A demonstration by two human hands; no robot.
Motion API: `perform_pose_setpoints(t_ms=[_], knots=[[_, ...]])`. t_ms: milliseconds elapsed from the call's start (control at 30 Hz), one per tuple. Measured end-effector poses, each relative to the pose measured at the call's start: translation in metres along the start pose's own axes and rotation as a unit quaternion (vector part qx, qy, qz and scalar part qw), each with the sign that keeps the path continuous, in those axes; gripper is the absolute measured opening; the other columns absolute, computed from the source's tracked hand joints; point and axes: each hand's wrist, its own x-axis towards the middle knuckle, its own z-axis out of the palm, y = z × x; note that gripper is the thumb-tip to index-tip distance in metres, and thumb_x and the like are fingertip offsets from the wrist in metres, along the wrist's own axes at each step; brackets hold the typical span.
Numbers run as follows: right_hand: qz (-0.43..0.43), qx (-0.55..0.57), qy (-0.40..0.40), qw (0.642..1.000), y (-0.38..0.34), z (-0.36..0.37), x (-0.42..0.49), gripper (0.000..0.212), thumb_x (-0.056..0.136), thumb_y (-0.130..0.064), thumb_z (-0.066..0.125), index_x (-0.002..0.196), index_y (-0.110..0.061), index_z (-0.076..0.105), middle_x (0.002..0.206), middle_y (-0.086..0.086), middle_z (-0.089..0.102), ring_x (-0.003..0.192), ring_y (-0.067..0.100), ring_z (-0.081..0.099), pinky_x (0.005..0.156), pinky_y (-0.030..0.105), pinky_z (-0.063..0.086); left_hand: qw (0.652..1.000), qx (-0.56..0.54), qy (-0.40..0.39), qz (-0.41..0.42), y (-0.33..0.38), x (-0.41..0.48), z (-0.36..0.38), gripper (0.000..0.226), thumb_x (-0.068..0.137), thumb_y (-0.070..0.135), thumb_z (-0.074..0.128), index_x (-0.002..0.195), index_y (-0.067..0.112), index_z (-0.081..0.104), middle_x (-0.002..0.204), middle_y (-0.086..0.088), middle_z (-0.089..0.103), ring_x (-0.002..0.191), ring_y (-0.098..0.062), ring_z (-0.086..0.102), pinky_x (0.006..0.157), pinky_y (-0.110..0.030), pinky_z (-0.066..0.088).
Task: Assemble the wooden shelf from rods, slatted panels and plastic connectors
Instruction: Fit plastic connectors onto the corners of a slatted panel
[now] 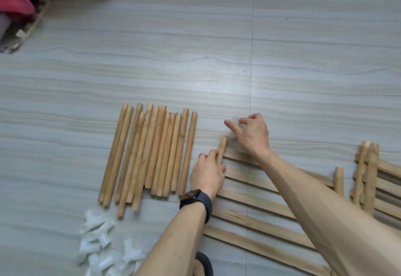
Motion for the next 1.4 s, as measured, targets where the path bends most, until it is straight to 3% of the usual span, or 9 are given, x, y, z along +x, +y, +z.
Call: perform_pose_setpoints(t_ms=[200,300,467,733,867,1033,1167,1300,1400], knots=[[-0.014,0.009,0.02,1.0,-0.001,0.007,0.001,0.045,0.085,-0.055,0.073,0.1,-0.013,0.075,0.109,-0.001,0.048,0.098,0.023,0.058,0.084,0.028,0.039,1.0,-0.008,-0.008,-0.004,-0.002,0.001,-0.001,0.043,0.099,0.034,0.059,0.14,0.029,0.049,0.126,-0.004,0.055,0.114,-0.026,0.058,0.097,-0.042,0.049],[-0.021,-0.009,-0.002,1.0,-0.002,0.009,-0.002,0.045,0.084,-0.055,0.075,0.098,-0.013,0.077,0.107,0.002,0.053,0.096,0.023,0.058,0.087,0.031,0.042,1.0,-0.012,-0.011,-0.004,-0.003,0.002,-0.002,0.043,0.098,0.034,0.06,0.14,0.03,0.049,0.125,-0.003,0.056,0.113,-0.026,0.058,0.096,-0.041,0.05],[-0.019,-0.018,0.041,0.999,0.001,0.009,-0.006,0.05,0.085,-0.057,0.073,0.093,-0.008,0.076,0.105,0.003,0.054,0.091,0.026,0.059,0.084,0.036,0.047,1.0,-0.008,-0.002,0.002,-0.003,-0.001,0.0,0.043,0.099,0.034,0.059,0.141,0.029,0.049,0.125,-0.003,0.056,0.112,-0.026,0.058,0.096,-0.041,0.05],[-0.024,-0.052,0.056,0.997,-0.015,0.017,-0.015,0.044,0.091,-0.054,0.068,0.092,-0.012,0.056,0.108,0.005,0.047,0.076,0.034,0.055,0.073,0.042,0.048,1.0,-0.01,-0.004,-0.004,-0.003,0.0,0.0,0.043,0.099,0.034,0.059,0.14,0.03,0.049,0.125,-0.004,0.055,0.114,-0.027,0.057,0.097,-0.04,0.049],[-0.057,-0.051,0.017,0.997,-0.016,0.02,-0.018,0.031,0.095,-0.042,0.063,0.099,-0.014,0.053,0.113,0.005,0.049,0.084,0.036,0.058,0.078,0.045,0.05,1.0,-0.013,-0.007,-0.001,-0.003,0.001,0.0,0.043,0.098,0.033,0.06,0.14,0.029,0.05,0.124,-0.005,0.055,0.114,-0.027,0.057,0.097,-0.041,0.049],[-0.045,-0.065,-0.042,0.996,-0.016,0.009,-0.005,0.024,0.087,-0.036,0.063,0.1,-0.021,0.05,0.096,0.002,0.063,0.09,0.034,0.059,0.076,0.04,0.045,1.0,-0.01,-0.004,0.001,-0.004,0.001,-0.001,0.044,0.099,0.034,0.059,0.142,0.029,0.049,0.126,-0.005,0.055,0.115,-0.026,0.057,0.098,-0.041,0.049],[-0.048,-0.057,-0.081,0.994,-0.011,-0.002,0.003,0.025,0.088,-0.041,0.065,0.11,-0.03,0.064,0.112,-0.005,0.071,0.105,0.024,0.062,0.089,0.038,0.048,1.0,-0.017,-0.005,0.002,-0.004,0.0,-0.001,0.044,0.099,0.034,0.059,0.142,0.029,0.049,0.125,-0.005,0.055,0.114,-0.025,0.057,0.097,-0.041,0.049],[-0.053,-0.039,-0.114,0.991,-0.006,-0.008,0.006,0.016,0.087,-0.044,0.068,0.098,-0.033,0.069,0.108,-0.009,0.072,0.085,0.017,0.06,0.086,0.035,0.05,1.0,-0.017,-0.002,0.003,-0.004,0.0,-0.001,0.044,0.099,0.034,0.059,0.142,0.03,0.05,0.122,-0.004,0.055,0.112,-0.025,0.058,0.097,-0.041,0.05],[-0.07,-0.051,-0.123,0.989,-0.007,-0.008,0.003,0.018,0.088,-0.044,0.068,0.102,-0.033,0.07,0.11,-0.007,0.072,0.095,0.02,0.061,0.087,0.036,0.049,1.0,-0.013,0.001,0.004,-0.004,0.0,0.0,0.044,0.099,0.034,0.059,0.142,0.03,0.049,0.122,-0.004,0.055,0.111,-0.025,0.058,0.096,-0.042,0.05]])
